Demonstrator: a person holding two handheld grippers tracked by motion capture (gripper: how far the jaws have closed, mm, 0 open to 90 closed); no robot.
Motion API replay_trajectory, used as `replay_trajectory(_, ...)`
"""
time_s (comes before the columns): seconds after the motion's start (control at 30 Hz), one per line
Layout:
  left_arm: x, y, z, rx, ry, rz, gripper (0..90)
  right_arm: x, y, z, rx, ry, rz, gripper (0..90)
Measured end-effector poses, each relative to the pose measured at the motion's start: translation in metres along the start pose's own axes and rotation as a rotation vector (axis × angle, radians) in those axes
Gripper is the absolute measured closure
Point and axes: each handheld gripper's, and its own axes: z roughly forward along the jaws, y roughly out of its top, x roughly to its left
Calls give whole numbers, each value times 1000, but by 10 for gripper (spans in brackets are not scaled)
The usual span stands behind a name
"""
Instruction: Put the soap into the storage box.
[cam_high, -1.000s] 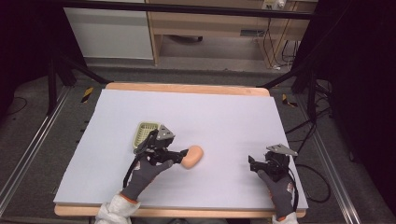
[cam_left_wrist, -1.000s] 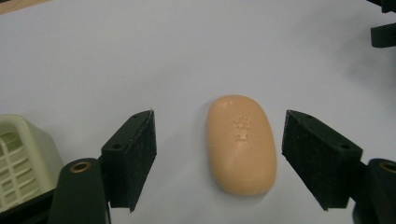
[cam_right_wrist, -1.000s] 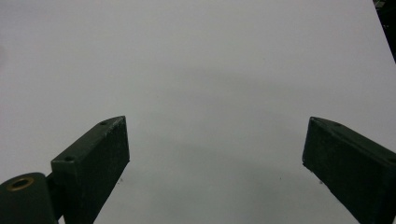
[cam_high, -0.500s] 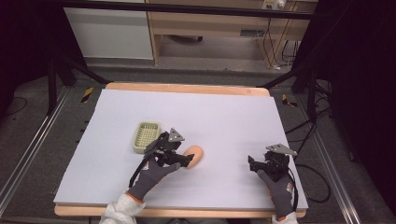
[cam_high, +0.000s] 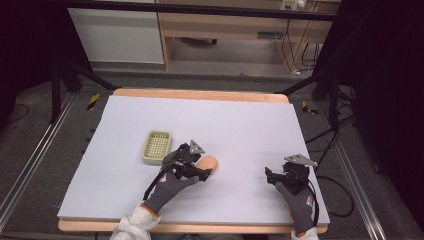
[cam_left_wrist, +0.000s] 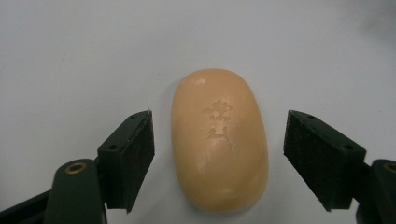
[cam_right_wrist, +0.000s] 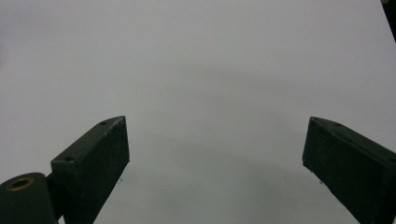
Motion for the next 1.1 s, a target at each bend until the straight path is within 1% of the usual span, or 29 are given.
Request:
replay_trajectory(0.13,-1,1,5,11,1,2,243,0,0,0,0,3,-1,77)
replay_trajectory(0.2,-2,1,9,29,4,5,245,0,0,0,2,3,2,77)
replay_trajectory(0.3,-2,1,13,40,6,12,250,0,0,0,3,6,1,77)
replay_trajectory(0.37,-1,0,15,50,13,3,259,0,0,1,4,6,0,77)
replay_trajectory(0.4,0,0,16,60,12,7,262,0,0,1,4,7,1,77)
replay_trajectory(0.5,0,0,17,67,3,-4,268,0,0,1,6,9,-2,77)
replay_trajectory(0.6,-1,0,20,76,-2,-6,284,0,0,1,8,9,-3,77)
replay_trajectory(0.73,-3,-1,25,97,11,3,300,0,0,1,8,7,-3,77)
replay_trajectory(0.97,-2,-1,28,107,5,-11,303,1,0,1,11,9,-1,77)
replay_trajectory(1.07,-2,-1,28,111,7,-3,303,1,0,1,13,10,1,77)
replay_trajectory(1.1,-2,-1,28,108,8,-8,304,1,0,1,12,10,1,77)
